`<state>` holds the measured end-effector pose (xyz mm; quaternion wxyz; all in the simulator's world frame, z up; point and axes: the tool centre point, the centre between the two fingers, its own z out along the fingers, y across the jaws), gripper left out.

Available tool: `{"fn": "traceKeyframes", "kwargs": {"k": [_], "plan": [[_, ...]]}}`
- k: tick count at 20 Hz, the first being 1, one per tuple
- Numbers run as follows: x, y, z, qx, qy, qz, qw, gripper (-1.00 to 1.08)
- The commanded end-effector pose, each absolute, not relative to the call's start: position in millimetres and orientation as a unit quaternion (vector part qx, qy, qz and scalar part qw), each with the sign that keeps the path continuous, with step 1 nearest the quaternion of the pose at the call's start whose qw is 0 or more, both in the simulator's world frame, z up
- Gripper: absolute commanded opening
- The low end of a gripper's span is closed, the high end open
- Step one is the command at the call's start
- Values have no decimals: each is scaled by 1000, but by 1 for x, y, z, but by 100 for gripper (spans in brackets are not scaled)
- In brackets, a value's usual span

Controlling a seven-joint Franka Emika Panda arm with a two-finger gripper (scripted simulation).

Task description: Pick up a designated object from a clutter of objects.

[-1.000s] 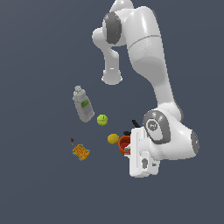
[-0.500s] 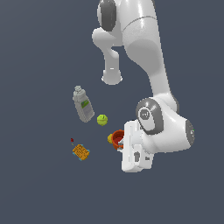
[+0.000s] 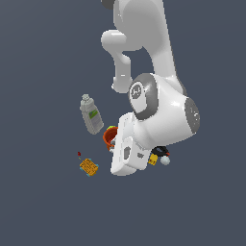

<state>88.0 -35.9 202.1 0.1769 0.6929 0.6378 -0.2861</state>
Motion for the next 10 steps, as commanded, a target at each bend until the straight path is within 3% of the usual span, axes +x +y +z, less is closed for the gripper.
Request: {"fn": "traceKeyframes", "kwargs": {"k": [1,10], "plan": [[82,-56,228,693,638,-286,177,-100],[63,-128,320,693,637,-286,177,-100]]}}
